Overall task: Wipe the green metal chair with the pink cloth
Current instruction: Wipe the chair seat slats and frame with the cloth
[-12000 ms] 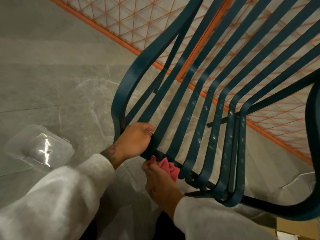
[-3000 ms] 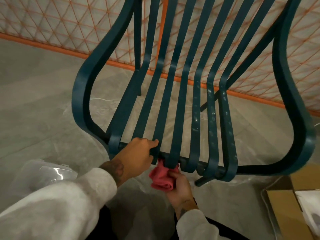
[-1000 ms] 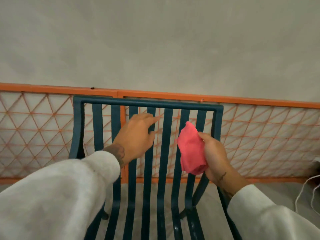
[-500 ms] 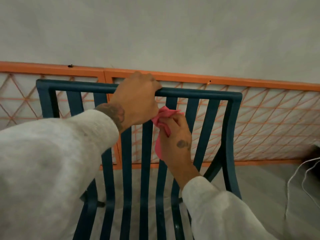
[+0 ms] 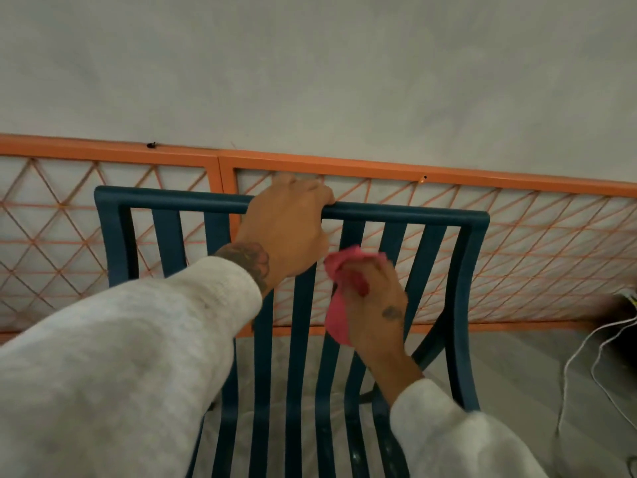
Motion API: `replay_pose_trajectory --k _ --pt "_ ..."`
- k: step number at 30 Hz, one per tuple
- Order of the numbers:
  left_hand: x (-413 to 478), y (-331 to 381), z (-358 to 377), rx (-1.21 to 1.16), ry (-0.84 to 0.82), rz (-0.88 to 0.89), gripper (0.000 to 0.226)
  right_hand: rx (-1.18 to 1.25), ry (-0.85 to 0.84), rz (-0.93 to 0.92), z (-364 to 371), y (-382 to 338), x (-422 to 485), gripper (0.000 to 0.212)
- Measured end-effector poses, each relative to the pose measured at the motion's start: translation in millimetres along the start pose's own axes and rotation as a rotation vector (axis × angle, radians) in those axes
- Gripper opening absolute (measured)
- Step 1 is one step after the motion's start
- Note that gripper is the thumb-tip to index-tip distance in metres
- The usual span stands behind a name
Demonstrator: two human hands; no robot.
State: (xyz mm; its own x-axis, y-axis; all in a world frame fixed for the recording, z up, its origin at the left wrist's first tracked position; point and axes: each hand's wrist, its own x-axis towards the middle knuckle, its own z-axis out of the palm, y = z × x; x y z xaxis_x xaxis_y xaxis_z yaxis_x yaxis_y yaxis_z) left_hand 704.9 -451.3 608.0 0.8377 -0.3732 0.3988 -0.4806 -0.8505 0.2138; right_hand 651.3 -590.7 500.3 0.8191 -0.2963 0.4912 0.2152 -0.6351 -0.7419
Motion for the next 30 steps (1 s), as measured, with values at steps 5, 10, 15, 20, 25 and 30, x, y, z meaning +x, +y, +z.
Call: replay_pose_trajectory --k 5,10,15,20,25,30 --pt "-1 0 10 -0.021 0.083 -0.006 0.041 0.003 0.073 -0.059 -2 -6 25 0.022" --pt "-5 0 17 -0.037 0.165 0.006 0.041 -0.058 -0.087 0.084 7 28 -25 0.02" --pt "-7 0 21 -0.042 0.192 0.006 0.048 -0.01 0.096 -0.079 -1 -6 28 0.017" --pt "-8 1 22 -0.045 0.196 -0.005 0.045 -0.078 -0.048 -0.032 11 26 -12 0.016" --pt "-11 3 26 -0.041 0.212 -0.007 0.046 -0.07 -0.095 0.013 7 22 -15 0.018" --pt "-11 3 30 -0.057 0.256 -0.007 0.049 -0.045 0.094 -0.146 5 -2 25 0.017"
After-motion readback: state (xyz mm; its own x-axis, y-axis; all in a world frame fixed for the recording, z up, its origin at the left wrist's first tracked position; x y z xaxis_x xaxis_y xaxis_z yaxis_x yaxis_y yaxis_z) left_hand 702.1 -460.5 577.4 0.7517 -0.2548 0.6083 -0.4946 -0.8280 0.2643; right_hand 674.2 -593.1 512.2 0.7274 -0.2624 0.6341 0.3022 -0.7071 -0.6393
